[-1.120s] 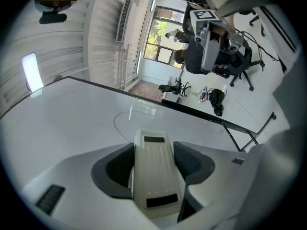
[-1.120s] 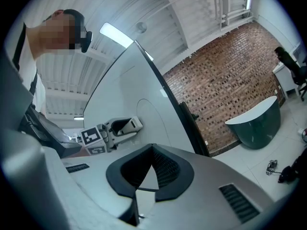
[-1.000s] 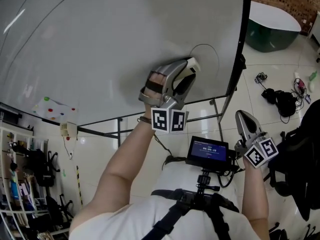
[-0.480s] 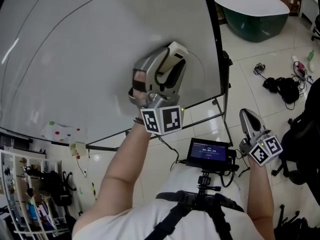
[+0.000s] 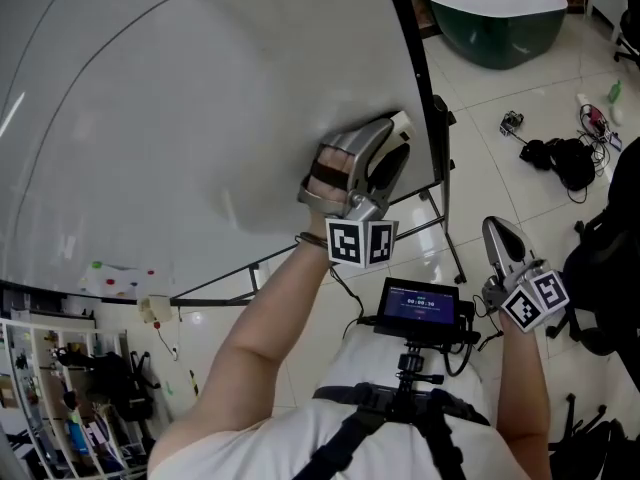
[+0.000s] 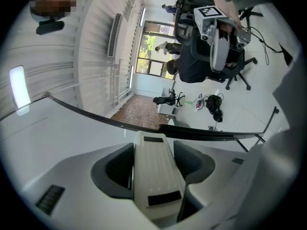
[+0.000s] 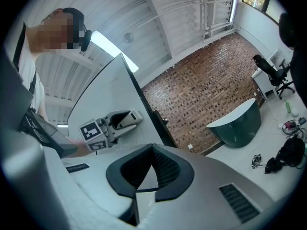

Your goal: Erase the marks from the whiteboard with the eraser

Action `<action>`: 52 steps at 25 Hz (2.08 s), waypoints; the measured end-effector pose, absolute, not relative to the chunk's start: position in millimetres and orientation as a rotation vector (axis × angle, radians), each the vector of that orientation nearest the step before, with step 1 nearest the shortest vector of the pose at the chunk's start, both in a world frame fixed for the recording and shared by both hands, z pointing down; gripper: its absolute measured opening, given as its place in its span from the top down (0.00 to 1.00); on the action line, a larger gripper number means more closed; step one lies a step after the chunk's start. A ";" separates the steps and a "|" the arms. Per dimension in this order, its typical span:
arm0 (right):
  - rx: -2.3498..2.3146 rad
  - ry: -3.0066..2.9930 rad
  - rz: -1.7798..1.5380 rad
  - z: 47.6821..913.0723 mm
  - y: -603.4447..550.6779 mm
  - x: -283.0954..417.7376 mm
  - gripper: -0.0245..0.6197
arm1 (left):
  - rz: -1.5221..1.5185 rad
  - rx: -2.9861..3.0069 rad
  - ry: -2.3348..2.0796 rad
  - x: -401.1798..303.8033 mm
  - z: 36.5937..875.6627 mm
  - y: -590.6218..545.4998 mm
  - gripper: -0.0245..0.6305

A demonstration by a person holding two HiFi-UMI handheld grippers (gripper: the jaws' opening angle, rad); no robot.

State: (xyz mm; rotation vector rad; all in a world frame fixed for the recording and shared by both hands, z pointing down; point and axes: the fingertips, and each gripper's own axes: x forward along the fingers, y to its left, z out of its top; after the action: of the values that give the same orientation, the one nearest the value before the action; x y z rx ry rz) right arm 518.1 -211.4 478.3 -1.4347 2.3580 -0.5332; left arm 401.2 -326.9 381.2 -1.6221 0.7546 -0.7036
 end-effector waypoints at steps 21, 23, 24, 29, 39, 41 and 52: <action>-1.538 2.282 -0.562 493.1 -198.1 548.9 0.94 | -1.188 -1.629 0.525 387.4 607.9 -322.3 0.52; -1.526 2.277 -0.556 489.8 -198.3 548.1 0.94 | -1.182 -1.606 0.554 389.3 599.3 -324.8 0.52; -1.521 2.278 -0.550 488.0 -198.8 547.5 0.94 | -1.168 -1.596 0.572 391.4 588.3 -325.3 0.52; -1.499 2.274 -0.538 483.7 -198.1 551.0 0.94 | -1.065 -1.597 0.701 407.8 498.0 -327.4 0.52; -1.427 2.279 -0.530 473.6 -204.6 536.2 0.94 | -0.750 -1.675 1.058 384.1 318.4 -322.6 0.51; -1.416 2.293 -0.533 469.9 -207.2 524.8 0.94 | -0.693 -1.684 1.129 358.7 297.6 -319.8 0.51; -1.377 2.355 -0.580 476.6 -218.5 497.7 0.94 | -0.620 -1.763 1.315 302.8 335.2 -314.9 0.51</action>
State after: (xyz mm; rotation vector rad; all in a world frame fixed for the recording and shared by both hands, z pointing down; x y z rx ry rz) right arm 497.7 -218.5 476.6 -1.3765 2.3553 -0.5802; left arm 302.8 -314.9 335.2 -1.7632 1.3150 -0.6199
